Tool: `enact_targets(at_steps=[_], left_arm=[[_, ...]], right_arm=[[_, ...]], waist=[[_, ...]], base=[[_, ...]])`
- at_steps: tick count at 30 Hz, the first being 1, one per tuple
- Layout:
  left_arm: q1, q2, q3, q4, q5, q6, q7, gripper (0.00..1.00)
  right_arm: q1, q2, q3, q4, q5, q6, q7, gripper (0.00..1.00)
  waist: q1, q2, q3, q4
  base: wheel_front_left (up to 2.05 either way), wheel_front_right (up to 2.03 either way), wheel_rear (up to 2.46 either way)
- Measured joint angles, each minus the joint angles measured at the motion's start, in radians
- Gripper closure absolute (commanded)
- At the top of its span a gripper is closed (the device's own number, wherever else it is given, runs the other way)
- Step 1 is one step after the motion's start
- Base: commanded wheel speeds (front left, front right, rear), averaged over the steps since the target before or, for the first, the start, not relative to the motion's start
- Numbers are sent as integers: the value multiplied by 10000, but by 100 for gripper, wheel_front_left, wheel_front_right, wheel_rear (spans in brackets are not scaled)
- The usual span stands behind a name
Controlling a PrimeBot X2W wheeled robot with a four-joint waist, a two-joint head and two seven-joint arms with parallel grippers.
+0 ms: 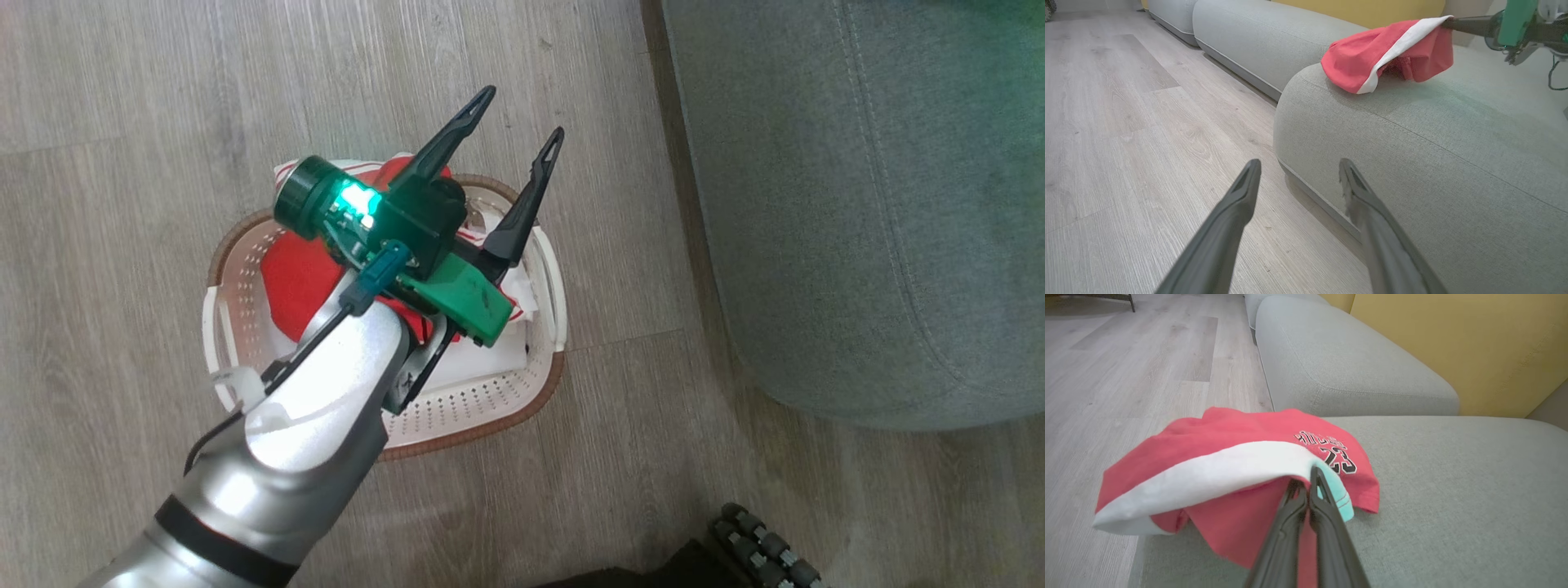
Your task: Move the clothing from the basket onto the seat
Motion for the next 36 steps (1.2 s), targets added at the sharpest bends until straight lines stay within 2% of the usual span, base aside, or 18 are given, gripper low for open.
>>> enact_targets(at_steps=[2,4,5,6,11,17,28,36], left_arm=[[3,21,-21,0,0,0,0,0],[11,52,-27,-4,-4,27,2,0],[15,71,-27,-4,-10,29,4,0],[23,81,-29,-4,-35,29,17,0],[116,100,-33,15,-159,40,59,0],[252,90,-13,77,-336,117,-59,0],[1387,75,506,125,-999,397,-366,0],[2681,73,1411,-140,-1174,830,-376,0]], right_arm=[[180,31,-142,17,-102,0,0,100],[314,65,-332,10,-217,0,0,54],[368,90,-435,19,-259,0,0,13],[422,115,-520,36,-309,0,0,0],[770,288,-819,-29,-387,0,0,0],[1649,332,-790,-748,-217,0,0,0],[3044,374,-128,-2692,65,-2,0,0],[3963,1197,376,-3530,142,0,0,0]], waist=[[0,0,-37,19],[0,0,-62,33],[0,0,-77,38],[0,0,-95,45],[0,0,-275,84],[0,0,-644,129],[-1,0,-2046,250],[-1,1,-3304,648]], base=[[0,0,0],[0,0,0],[0,0,0],[0,0,0],[0,0,0],[0,0,0],[0,0,0],[0,0,0]])
